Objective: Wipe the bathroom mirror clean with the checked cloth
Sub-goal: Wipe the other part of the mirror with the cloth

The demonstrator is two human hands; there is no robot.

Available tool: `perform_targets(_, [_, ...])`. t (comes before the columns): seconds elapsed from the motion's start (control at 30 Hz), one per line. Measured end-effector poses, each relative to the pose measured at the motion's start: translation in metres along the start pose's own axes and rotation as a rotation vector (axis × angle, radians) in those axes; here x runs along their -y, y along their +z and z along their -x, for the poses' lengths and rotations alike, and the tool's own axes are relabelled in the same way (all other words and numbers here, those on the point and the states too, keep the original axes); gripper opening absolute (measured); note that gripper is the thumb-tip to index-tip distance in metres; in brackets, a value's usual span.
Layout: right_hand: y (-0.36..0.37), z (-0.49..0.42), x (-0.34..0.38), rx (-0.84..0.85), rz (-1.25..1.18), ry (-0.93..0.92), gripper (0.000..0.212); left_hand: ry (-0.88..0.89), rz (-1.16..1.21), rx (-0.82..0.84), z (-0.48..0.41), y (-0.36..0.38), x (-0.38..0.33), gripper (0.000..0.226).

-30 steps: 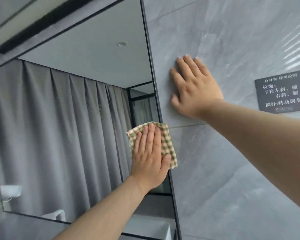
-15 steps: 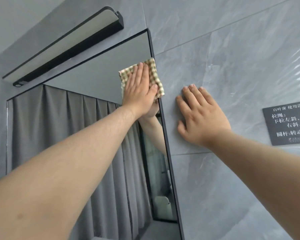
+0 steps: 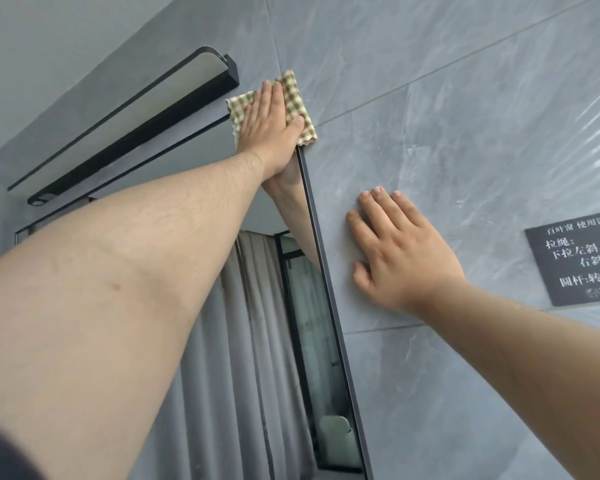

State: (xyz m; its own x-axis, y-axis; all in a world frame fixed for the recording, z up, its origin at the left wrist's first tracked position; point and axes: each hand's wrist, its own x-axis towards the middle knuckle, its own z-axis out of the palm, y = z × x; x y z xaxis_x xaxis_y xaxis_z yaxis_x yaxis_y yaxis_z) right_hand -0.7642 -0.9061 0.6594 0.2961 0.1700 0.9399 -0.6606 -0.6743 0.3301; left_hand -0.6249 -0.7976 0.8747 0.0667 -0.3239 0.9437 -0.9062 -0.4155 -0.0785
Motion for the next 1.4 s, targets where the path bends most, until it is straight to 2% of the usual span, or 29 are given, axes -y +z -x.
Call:
perform_targets(0.17, [-0.002,0.0,0.001,0.007,-0.003,-0.007,0.07,0.034,0.014,-0.007,0.02,0.004,0.004,0.068])
perform_targets(0.3, [-0.004,-0.001,0.001,0.021,-0.006,-0.004,0.07,0.157,-0.039,0.002,0.065,0.019,0.015,0.068])
perform_targets(0.43, [-0.005,-0.001,0.002,0.032,-0.011,0.001,0.07,0.257,-0.107,0.071,0.121,0.031,0.033,0.076])
perform_targets(0.6, [-0.006,-0.001,0.003,0.04,-0.01,0.0,0.07,0.357,-0.192,0.192,0.183,0.048,0.052,0.073])
perform_targets(0.83, [-0.006,-0.001,0.003,0.049,-0.001,0.0,0.071,0.344,-0.13,0.095,0.162,0.05,0.053,0.074])
perform_targets(1.13, [-0.006,-0.001,0.003,0.053,0.007,0.004,0.07,0.036,-0.007,-0.006,0.056,0.019,0.063,0.065])
perform_targets(1.4, [-0.003,0.0,0.002,0.042,0.022,0.0,0.071,0.11,-0.025,-0.049,0.054,0.02,0.1,0.067])
